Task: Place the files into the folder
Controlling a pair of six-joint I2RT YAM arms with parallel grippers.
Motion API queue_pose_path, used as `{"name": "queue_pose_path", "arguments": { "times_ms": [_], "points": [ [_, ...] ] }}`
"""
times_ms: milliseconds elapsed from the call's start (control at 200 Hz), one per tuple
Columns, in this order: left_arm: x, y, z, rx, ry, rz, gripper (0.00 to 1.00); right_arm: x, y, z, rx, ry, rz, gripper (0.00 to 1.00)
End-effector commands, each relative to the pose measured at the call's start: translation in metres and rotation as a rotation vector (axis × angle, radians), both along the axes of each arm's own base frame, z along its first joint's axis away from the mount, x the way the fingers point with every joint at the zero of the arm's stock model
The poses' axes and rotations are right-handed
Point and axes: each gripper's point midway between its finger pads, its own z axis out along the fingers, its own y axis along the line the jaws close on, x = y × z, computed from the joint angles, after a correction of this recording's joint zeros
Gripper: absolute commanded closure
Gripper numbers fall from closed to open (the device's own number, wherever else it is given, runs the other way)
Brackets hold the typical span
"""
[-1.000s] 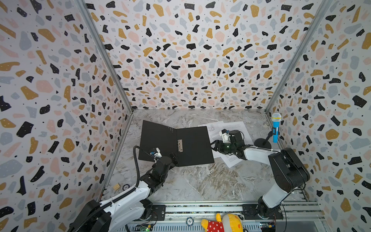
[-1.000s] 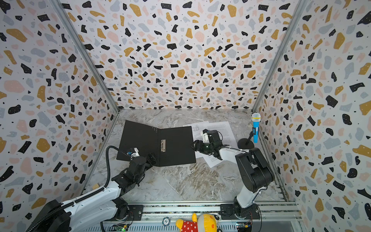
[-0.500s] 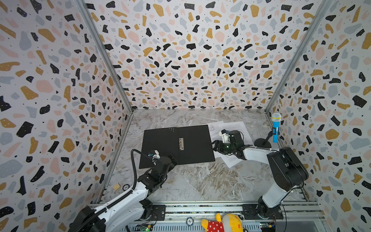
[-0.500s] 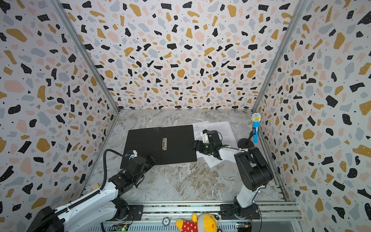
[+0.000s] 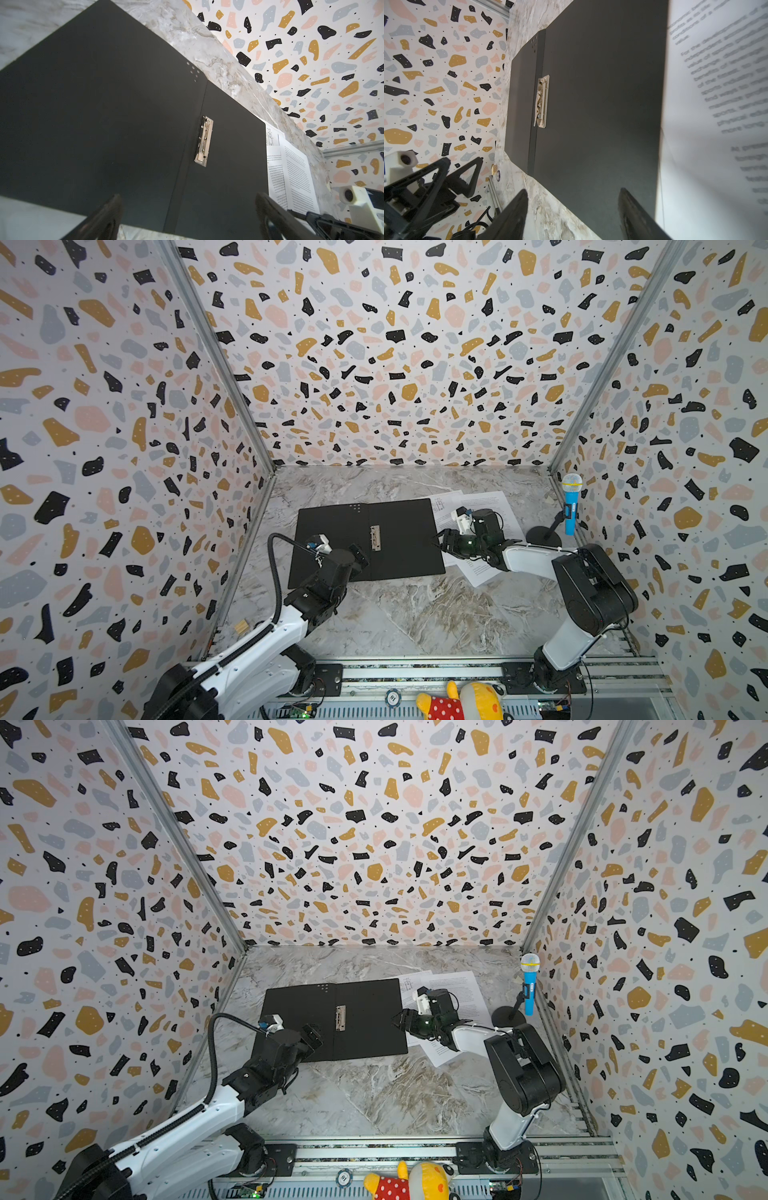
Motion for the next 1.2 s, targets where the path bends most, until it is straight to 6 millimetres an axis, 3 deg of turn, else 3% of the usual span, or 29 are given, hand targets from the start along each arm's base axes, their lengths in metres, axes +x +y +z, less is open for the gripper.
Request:
{"name": "queue_pose_path", "arguments": {
  "times_ms": [0,130,345,506,626,1016,1191],
  "points": [
    [0.024,-0.008,0.005,0.048,-0.011,-0.106,0.03,0.005,0.018,0.021,0.041,-0.034,0.032,0.32],
    [0.049,-0.018,-0.009,0.053,0.04,-0.214,0.17,0.001,0.031,0.024,0.053,-0.033,0.05,0.33],
    [0.083,-0.039,-0.039,0.105,0.141,-0.358,0.54,-0.006,0.063,0.021,0.067,-0.013,0.105,0.37],
    [0.104,-0.048,-0.048,0.108,0.154,-0.387,0.69,-0.007,0.081,0.012,0.069,0.017,0.133,0.47],
    [0.117,-0.047,-0.056,0.132,0.181,-0.38,0.73,-0.01,0.093,0.007,0.072,0.031,0.161,0.54],
    [0.142,-0.046,-0.087,0.131,0.237,-0.379,0.85,-0.01,0.102,-0.001,0.06,0.047,0.171,0.56],
    [0.149,-0.045,-0.09,0.122,0.235,-0.383,0.86,-0.012,0.113,-0.002,0.063,0.052,0.187,0.66]
  ]
}}
